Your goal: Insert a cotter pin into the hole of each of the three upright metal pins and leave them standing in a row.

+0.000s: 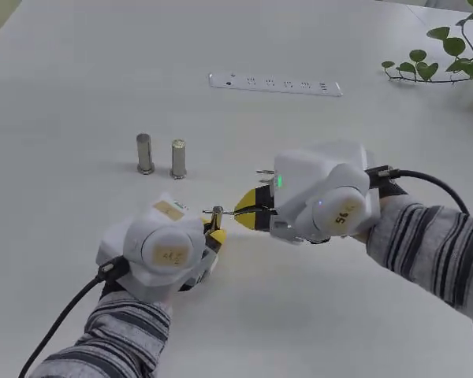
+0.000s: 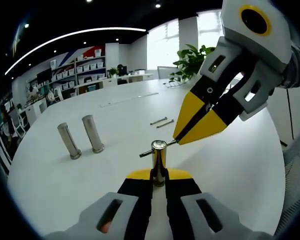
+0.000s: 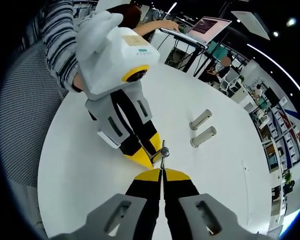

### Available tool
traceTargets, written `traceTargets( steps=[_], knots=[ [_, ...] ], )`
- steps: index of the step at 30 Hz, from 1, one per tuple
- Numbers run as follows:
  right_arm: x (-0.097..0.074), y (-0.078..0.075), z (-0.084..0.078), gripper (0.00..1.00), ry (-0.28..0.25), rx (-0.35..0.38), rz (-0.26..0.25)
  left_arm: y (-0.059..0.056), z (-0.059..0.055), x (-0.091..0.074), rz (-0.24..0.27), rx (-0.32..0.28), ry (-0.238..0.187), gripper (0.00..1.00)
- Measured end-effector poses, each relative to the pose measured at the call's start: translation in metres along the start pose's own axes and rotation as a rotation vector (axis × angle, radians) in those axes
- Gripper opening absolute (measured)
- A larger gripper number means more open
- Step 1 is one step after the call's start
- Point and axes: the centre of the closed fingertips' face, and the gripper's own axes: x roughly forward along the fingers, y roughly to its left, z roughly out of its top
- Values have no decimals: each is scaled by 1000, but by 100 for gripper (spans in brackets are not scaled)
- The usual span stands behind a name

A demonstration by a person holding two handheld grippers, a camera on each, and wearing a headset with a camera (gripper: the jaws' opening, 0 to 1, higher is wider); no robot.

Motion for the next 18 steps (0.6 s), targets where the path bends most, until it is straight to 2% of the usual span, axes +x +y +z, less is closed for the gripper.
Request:
traceTargets(
  steps=[18],
  knots=[
    [4, -2, 4, 0, -20, 23, -11, 0, -1, 1, 1, 3, 3, 5]
  ],
)
